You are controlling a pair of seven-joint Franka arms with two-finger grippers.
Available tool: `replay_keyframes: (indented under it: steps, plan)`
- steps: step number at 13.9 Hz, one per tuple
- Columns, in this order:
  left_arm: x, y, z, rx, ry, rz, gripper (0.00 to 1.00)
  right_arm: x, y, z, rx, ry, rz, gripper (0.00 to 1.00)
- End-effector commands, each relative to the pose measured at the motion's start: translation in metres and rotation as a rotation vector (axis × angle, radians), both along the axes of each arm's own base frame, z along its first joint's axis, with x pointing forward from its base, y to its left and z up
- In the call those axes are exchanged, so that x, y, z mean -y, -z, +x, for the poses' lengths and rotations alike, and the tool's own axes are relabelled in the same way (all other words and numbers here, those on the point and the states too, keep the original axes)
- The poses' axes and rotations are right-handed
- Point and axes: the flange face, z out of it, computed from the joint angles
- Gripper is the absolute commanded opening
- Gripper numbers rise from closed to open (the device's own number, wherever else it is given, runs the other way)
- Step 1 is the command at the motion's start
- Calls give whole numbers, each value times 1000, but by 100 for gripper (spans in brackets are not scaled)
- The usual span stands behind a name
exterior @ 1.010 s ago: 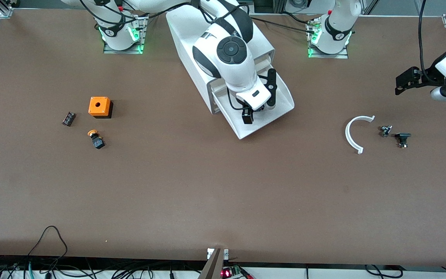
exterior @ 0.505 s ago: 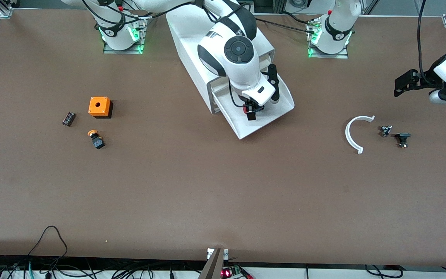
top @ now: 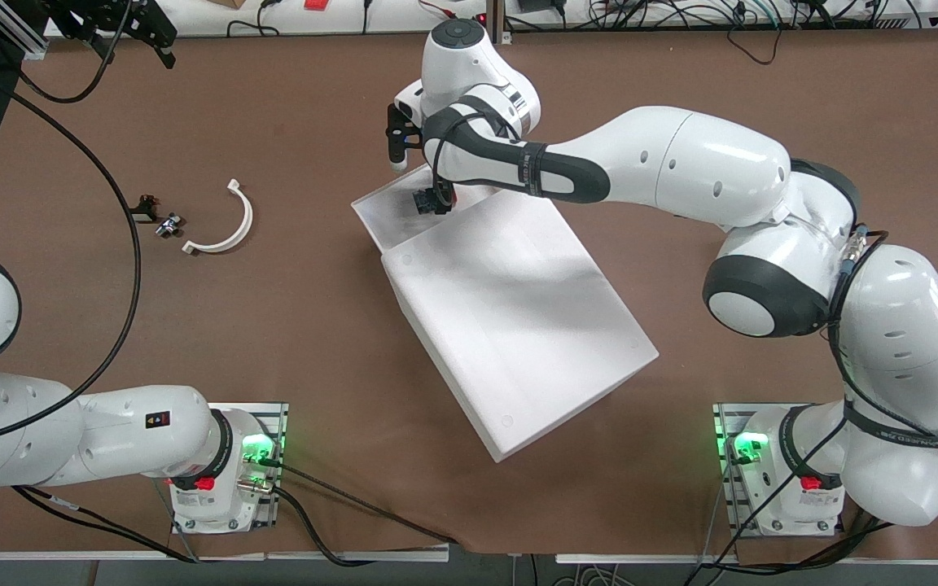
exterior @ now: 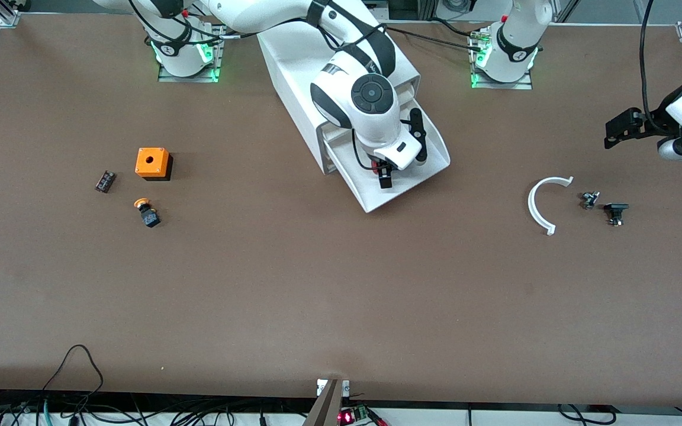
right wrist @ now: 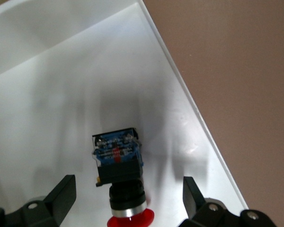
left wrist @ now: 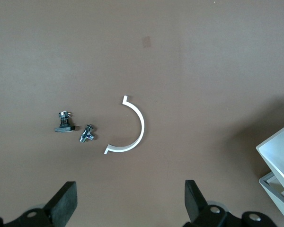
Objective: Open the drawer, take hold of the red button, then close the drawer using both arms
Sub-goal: 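Grasp the red push button inside the drawer with the right gripper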
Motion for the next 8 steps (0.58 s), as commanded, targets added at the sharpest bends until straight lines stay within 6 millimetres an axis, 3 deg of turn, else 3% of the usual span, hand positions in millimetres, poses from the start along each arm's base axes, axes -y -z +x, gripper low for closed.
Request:
replay_keyframes:
  steps: [1,4,8]
  plan:
    - [0,-6,5,5,10,22,100,-9,0,-2,18,-24,4,100]
    - [2,-1,8,-3,12,12,100,-12,1,-7,19,-31,1,91]
    - [0,-6,9,8,7,8,100,-12,3,-7,23,-35,-5,66]
